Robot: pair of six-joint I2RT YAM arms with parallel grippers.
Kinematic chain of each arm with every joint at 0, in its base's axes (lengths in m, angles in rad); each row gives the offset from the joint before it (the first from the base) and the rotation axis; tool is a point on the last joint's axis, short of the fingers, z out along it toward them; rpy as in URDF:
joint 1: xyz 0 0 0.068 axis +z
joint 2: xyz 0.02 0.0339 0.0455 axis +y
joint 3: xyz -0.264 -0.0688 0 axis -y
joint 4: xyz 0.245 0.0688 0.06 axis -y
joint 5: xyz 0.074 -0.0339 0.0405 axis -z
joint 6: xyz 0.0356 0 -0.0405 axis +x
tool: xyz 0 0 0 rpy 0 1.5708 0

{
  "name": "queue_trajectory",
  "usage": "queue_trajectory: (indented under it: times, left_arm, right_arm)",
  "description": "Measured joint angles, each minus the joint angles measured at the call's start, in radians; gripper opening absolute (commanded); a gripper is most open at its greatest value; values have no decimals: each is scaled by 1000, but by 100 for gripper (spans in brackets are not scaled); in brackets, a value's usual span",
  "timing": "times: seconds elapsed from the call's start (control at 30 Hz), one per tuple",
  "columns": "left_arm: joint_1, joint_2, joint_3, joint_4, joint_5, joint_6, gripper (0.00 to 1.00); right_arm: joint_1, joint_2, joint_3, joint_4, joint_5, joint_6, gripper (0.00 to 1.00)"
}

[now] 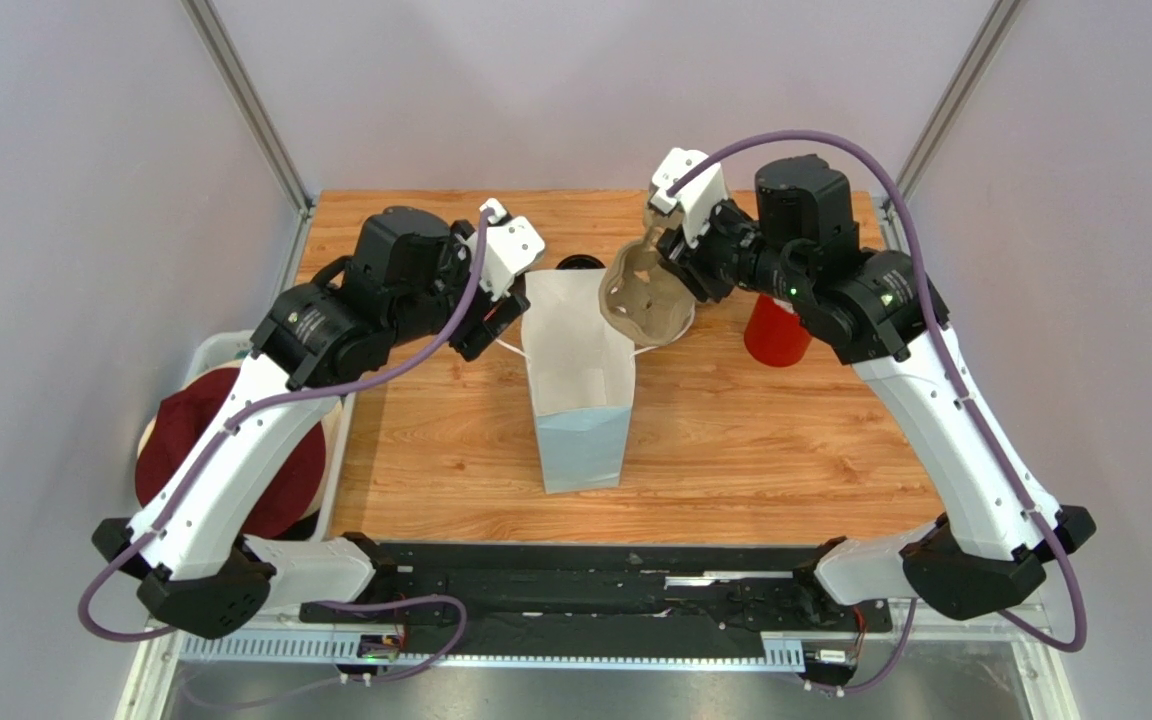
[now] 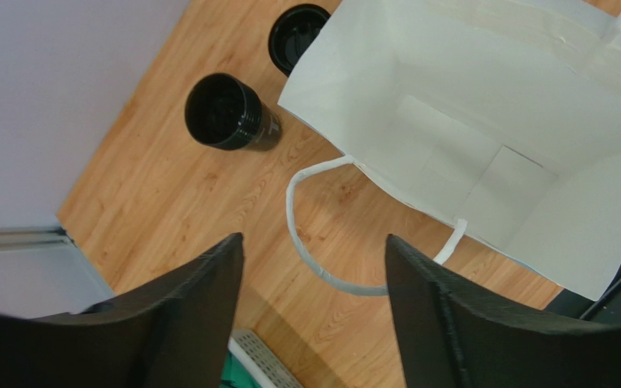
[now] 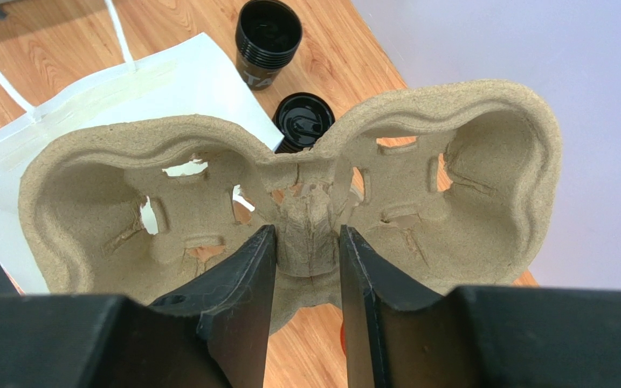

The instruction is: Pack the takeout coffee

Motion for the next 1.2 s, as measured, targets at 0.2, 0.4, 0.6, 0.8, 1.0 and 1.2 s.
queue_trajectory:
  times: [0.2, 0.4, 0.6, 0.8, 1.0, 1.2]
  left_arm:
    - [42, 32, 0, -25, 39, -43, 29]
    - [45, 40, 0, -22, 83, -35, 14]
    - [45, 63, 4, 18, 126, 14, 11]
    - [45, 93, 16, 67, 188, 79, 8]
    - [45, 98, 16, 104, 290, 142, 2]
    - [57, 98, 16, 122, 377, 177, 2]
  right_arm:
    - [40, -1, -37, 14, 28, -18, 36]
    - [42, -2, -80, 23, 38, -26, 36]
    - [72, -9, -93, 25, 39, -40, 36]
    - [143, -11, -93, 24, 65, -75, 36]
    - [179, 5, -93, 28, 98, -101, 35]
    - [202, 24, -138, 51, 174, -131, 35]
